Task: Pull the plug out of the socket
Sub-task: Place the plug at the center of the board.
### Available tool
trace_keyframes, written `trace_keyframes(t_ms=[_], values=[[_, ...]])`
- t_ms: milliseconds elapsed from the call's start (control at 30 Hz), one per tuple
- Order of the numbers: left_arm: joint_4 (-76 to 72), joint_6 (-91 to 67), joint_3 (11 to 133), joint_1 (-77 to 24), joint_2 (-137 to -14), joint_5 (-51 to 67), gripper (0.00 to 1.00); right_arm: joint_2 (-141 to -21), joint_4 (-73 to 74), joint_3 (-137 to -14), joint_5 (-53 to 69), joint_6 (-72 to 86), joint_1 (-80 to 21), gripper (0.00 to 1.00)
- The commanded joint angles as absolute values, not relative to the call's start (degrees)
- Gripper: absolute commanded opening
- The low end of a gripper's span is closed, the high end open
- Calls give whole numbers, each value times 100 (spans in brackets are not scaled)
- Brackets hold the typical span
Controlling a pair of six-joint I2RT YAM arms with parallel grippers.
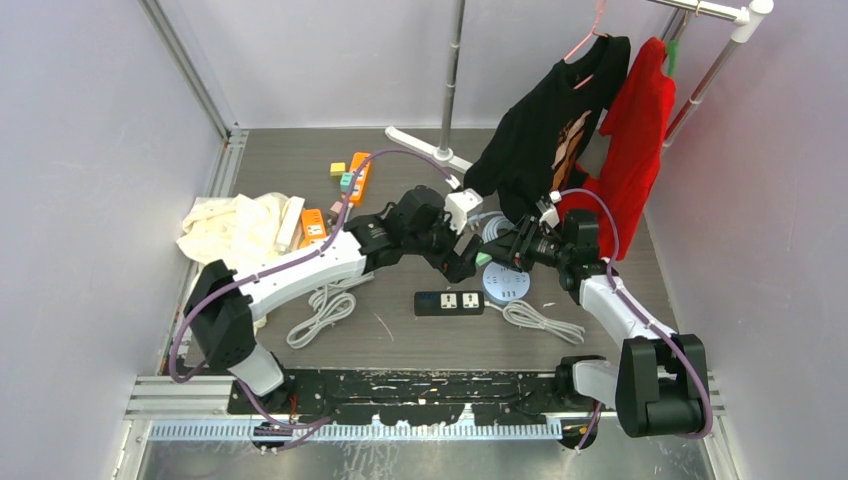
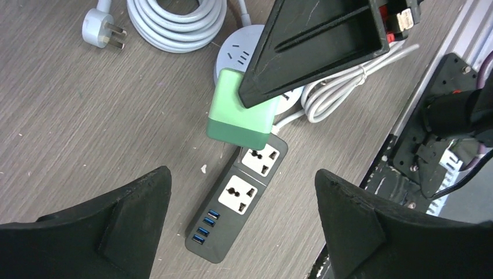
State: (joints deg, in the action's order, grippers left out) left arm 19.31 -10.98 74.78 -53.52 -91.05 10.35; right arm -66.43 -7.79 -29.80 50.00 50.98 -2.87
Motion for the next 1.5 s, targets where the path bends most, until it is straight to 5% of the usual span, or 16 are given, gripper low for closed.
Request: trace_keyframes(t_ms=[0,333,567,833,933,1033,1100,1267,1467], values=[[2144,-422,7892,-5512,-9290,825,92,-6648,-967,-3234,5036,5177,-267,1],[1986,-164,8469,-5529,-9963,947,88,-6637,-967,-3233,5036,5186,-265,1],[1818,-173,8569,-5529,-10233,980,74,-6627,-976,-3234,5036,5185,-266,1],[1842,-208,8746,-5520,-10424,984,19,-6630,-976,-3234,5036,5185,-266,3],[1818,-198,8639,-5520,-10323,844,2,-6617,-946,-3230,5006,5156,-265,24],[1700,-261,8389,-5491,-10136,638,0,-6585,-824,-3234,4910,5114,-264,67],[1691,-365,8157,-5441,-10002,460,0,-6554,-712,-3222,4812,5083,-249,88],[1882,-708,7670,-5210,-9678,17,0,-6498,-607,-3184,4667,5054,-211,100],[2357,-1781,7241,-4424,-9406,177,0,-6463,-546,-3143,4544,5003,-185,100]])
